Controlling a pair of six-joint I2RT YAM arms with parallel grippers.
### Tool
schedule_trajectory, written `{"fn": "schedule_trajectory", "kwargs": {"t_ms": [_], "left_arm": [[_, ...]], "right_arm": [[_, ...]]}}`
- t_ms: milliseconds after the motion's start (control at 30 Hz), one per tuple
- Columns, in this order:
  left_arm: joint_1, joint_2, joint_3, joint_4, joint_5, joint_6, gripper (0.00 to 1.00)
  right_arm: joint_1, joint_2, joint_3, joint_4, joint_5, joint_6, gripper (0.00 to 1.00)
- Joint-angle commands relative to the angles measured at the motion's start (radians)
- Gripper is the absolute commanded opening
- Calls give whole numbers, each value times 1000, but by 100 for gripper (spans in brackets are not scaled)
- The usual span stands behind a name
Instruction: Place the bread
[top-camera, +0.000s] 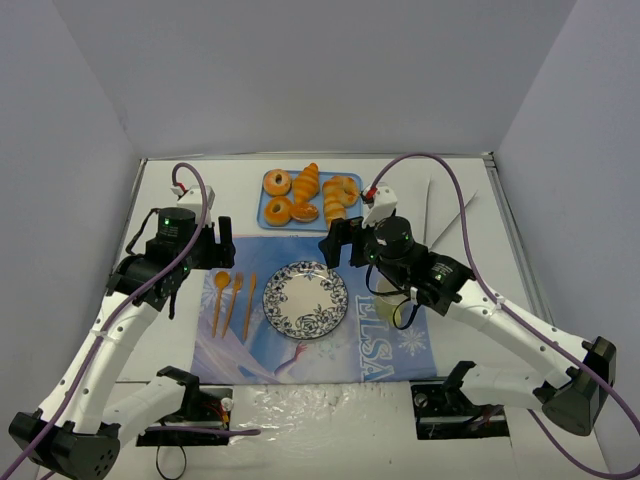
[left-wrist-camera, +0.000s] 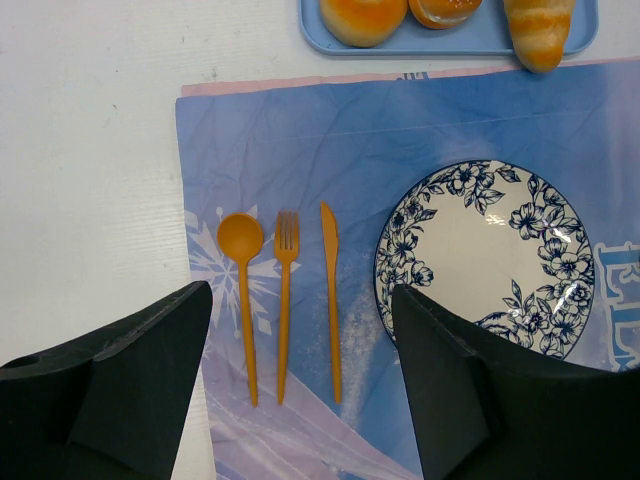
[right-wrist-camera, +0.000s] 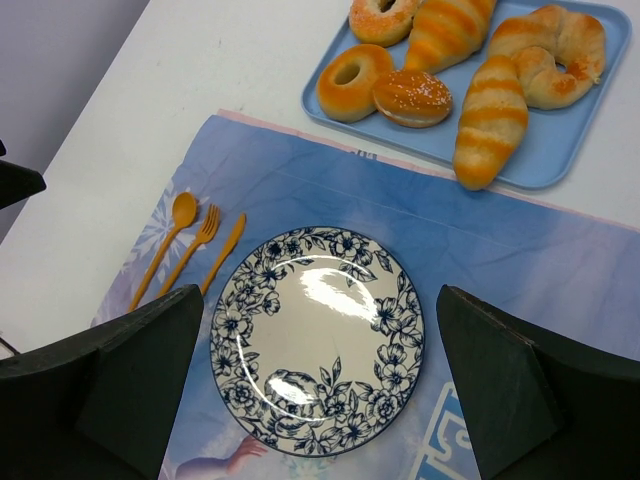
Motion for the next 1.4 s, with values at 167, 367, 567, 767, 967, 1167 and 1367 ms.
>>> {"fn": "schedule_trajectory", "kwargs": {"t_ms": [167,367,567,767,967,1167,1367], "left_arm": [[-3,-4,26,40,-4,-6,69],[-5,-1,26,40,-2,-6,69],[-8,3,27,40,3,-6,69],[-10,0,26,40,1,-6,69],[-12,-7,26,41,3,-6,69],[-12,-7,27,41,4,-6,69],[-11,-4,26,41,4,-6,69]], "right_arm": [[-96,23,88,-9,139,13,100],[-538,194,192,-64,25,30,100],[-657,442,303,-98,130,12,100],[-711,616,347,-98,150,25,100],[-736,708,355,-91,177,27,100],[-753,756,364,-78,166,23,100],[-778,793,365,-65,137,26,100]]}}
